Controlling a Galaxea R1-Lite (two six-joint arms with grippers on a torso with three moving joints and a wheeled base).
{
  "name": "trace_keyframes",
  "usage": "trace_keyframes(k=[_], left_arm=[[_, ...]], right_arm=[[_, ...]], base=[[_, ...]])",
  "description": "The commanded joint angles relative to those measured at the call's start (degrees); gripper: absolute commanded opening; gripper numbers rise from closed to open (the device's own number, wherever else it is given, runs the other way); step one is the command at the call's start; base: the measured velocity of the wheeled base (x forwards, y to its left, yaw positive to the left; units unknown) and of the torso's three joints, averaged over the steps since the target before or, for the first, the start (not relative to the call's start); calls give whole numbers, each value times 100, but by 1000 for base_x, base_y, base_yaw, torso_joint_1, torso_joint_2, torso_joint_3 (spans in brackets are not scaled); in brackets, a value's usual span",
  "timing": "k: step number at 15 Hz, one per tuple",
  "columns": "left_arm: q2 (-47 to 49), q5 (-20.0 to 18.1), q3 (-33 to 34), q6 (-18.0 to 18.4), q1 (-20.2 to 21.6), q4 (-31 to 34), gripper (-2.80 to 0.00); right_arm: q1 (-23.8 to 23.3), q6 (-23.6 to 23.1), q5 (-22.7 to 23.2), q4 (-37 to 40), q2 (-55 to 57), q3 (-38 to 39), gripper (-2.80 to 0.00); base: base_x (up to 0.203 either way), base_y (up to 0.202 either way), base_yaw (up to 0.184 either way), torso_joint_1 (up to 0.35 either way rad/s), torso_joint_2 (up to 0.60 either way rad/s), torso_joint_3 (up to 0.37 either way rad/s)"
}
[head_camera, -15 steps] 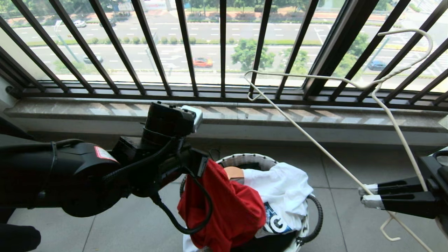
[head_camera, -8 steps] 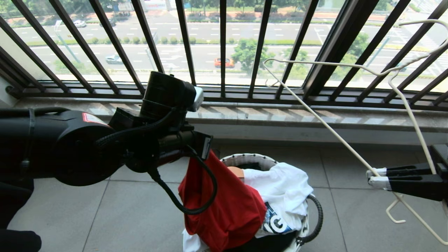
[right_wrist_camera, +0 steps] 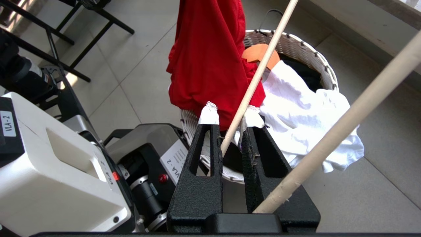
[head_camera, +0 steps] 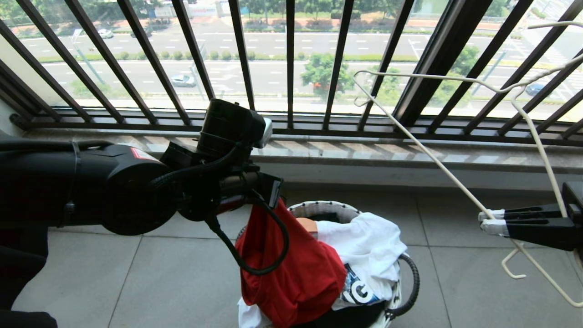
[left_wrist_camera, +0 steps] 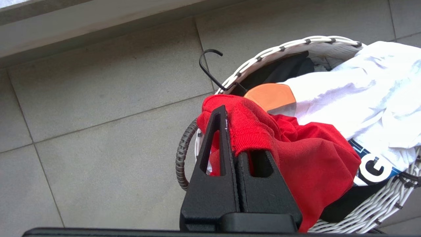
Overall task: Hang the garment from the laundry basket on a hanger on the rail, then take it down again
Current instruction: Pick up clothes from the basket
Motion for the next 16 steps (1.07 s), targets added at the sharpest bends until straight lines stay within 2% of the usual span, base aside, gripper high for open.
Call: trace_keyframes(k=[1,6,9,14,16], left_arm=[[29,7,-162,-33,20,-10,-280],[20,6,-320,-81,124,-56,-280],[78,14,-488,-366,231,-56,-280],[230,15,-588,-395,278,-65,-280],[377,28,-742,-568,279,-128,-280]], right_arm=[[-5,-17,23,12,-3,10,-280],[-5,-26,27,12,-7,10,-280],[-5,-26,31,12,-3,10,-280],[-5,-26,31,12,-3,19,-280],[-5,-31,31,12,15,23,-280]], base=[[0,0,0,-2,2,147],[0,0,0,1,3,195],[0,0,0,1,2,205],[0,0,0,1,3,204],[0,0,0,3,2,199]])
